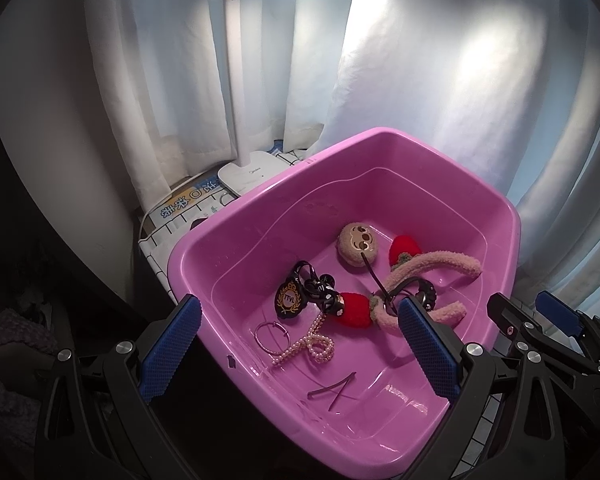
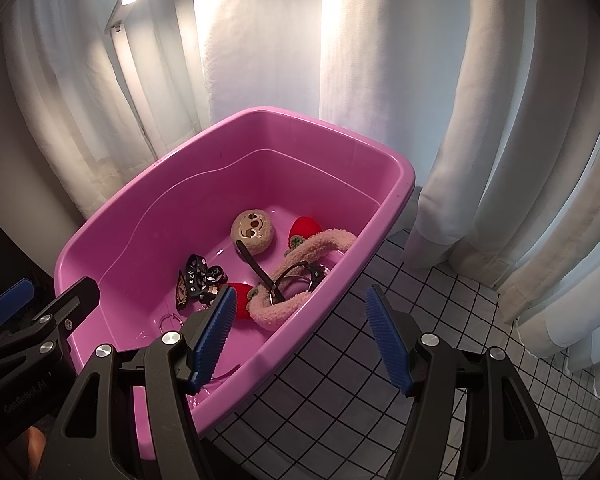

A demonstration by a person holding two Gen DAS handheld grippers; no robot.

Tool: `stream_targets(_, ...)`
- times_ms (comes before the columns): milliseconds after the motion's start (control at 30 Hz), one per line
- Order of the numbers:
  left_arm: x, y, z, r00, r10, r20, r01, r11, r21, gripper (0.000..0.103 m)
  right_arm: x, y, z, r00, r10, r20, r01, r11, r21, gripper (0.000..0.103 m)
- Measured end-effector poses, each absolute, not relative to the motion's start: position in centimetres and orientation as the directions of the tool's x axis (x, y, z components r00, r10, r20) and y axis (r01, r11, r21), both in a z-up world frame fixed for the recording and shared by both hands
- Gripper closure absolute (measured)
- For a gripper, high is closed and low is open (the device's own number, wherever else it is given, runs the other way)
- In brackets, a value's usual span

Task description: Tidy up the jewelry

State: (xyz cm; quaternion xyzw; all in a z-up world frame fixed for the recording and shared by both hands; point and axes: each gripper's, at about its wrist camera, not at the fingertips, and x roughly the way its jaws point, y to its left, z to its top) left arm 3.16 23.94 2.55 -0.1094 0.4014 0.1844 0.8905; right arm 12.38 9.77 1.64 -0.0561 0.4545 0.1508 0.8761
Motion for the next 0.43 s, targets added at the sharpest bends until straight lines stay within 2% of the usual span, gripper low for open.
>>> stream_targets(433,3.32,24.3,2.27,0.6,0.233,-0.765,-0.424,0.904,-0.058,0.006,12.54,9.69,1.47,0.54,0.213,-0.814,-0.315,0.948,0.038,0.039)
